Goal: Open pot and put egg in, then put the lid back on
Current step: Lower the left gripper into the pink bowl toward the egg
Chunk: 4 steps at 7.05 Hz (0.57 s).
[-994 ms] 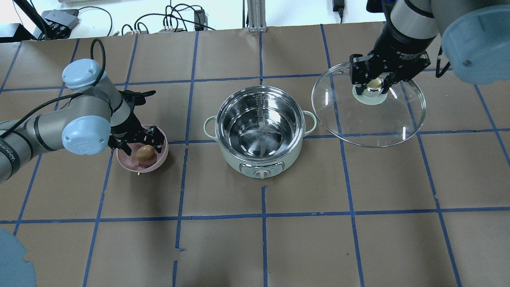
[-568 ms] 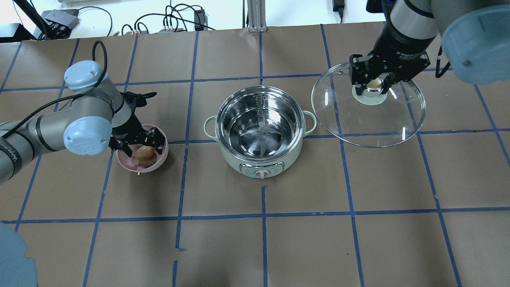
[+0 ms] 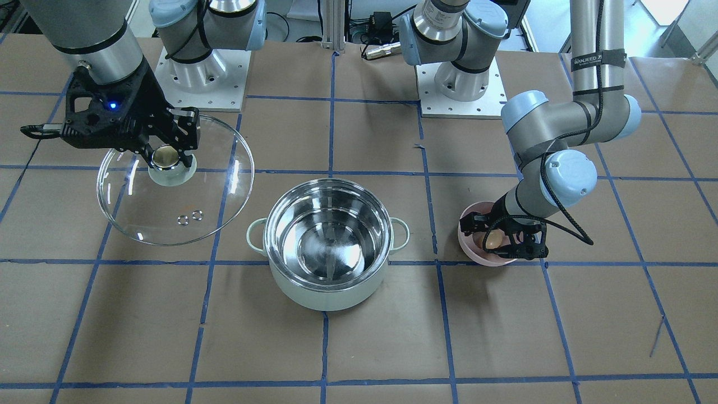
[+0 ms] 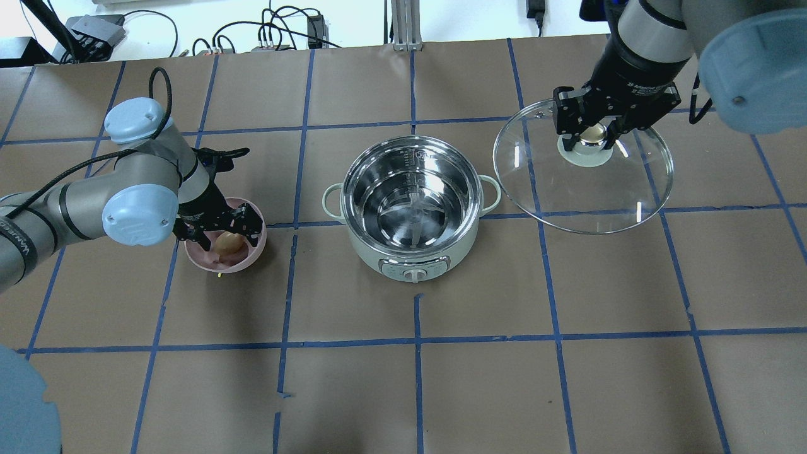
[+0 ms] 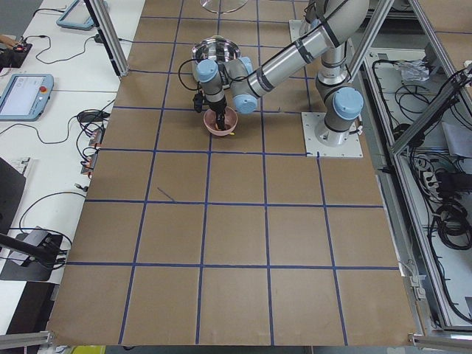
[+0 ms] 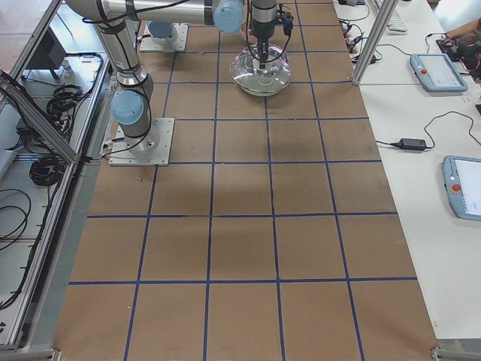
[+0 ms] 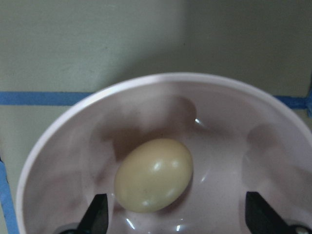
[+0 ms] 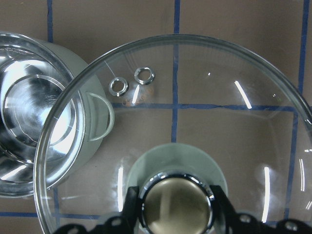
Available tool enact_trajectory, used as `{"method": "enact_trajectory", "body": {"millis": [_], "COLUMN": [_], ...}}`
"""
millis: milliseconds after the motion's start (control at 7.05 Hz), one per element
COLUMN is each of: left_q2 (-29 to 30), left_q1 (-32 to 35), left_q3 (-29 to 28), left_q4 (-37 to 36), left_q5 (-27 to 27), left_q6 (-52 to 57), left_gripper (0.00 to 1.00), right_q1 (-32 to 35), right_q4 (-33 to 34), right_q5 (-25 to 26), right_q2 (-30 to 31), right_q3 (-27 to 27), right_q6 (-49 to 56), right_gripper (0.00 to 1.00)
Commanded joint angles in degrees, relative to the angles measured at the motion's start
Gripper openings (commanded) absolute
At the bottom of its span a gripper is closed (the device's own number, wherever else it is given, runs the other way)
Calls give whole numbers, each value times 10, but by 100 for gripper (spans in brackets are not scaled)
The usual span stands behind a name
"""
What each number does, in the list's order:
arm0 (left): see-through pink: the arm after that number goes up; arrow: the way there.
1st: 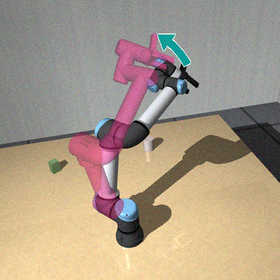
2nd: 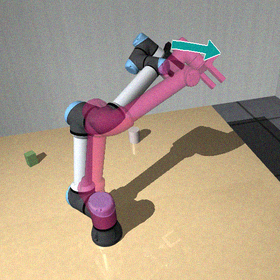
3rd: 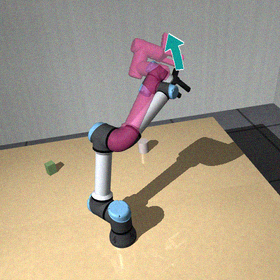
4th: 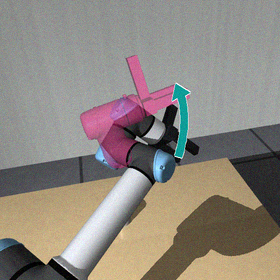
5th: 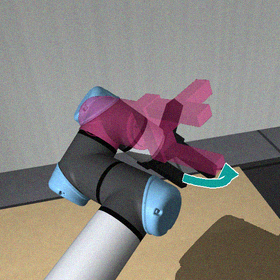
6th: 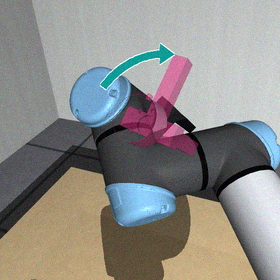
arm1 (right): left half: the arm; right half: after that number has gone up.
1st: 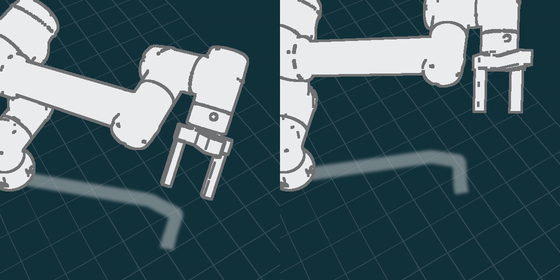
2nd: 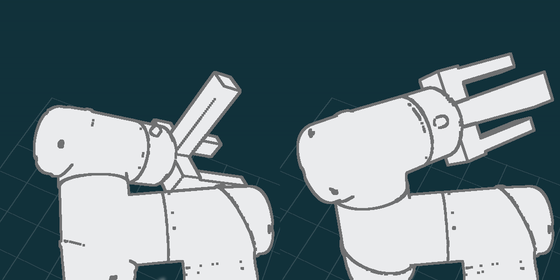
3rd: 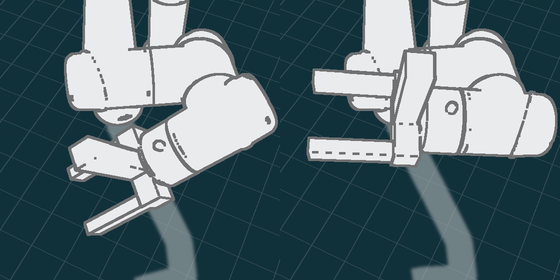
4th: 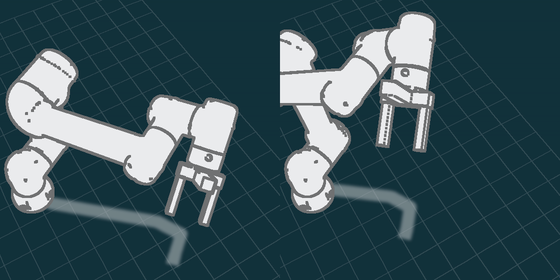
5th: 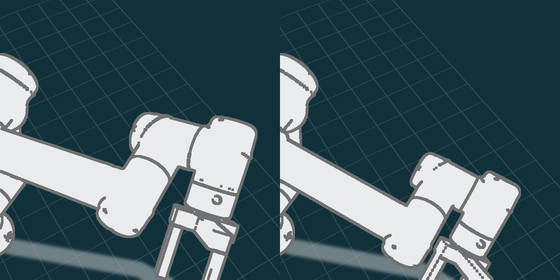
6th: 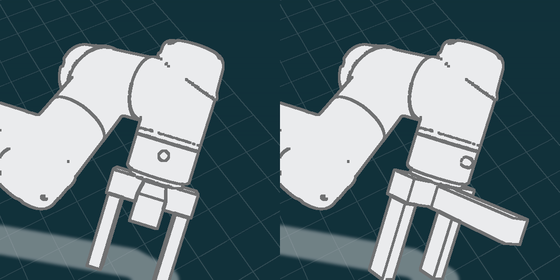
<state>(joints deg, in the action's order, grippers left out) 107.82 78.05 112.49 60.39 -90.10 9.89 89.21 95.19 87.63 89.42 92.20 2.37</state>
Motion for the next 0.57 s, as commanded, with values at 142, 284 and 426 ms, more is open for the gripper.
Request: {"method": "enact_trajectory", "body": {"millis": [142, 284, 426], "left_q2": [2, 2, 3], "left_q1": [0, 0, 0], "left_q3": [-5, -5, -3], "left_q4": [20, 21, 24], "left_q5": [-2, -2, -2], "left_q6": [-3, -3, -3], "left_gripper": [100, 96, 94], "right_q1": [0, 0, 0], "right_q4": [0, 0, 1], "right_q5": [0, 0, 0], "right_q2": [1, 0, 0], "right_q3": [0, 0, 0], "right_q6": [-1, -1, -1], "right_gripper": [40, 40, 40]}}
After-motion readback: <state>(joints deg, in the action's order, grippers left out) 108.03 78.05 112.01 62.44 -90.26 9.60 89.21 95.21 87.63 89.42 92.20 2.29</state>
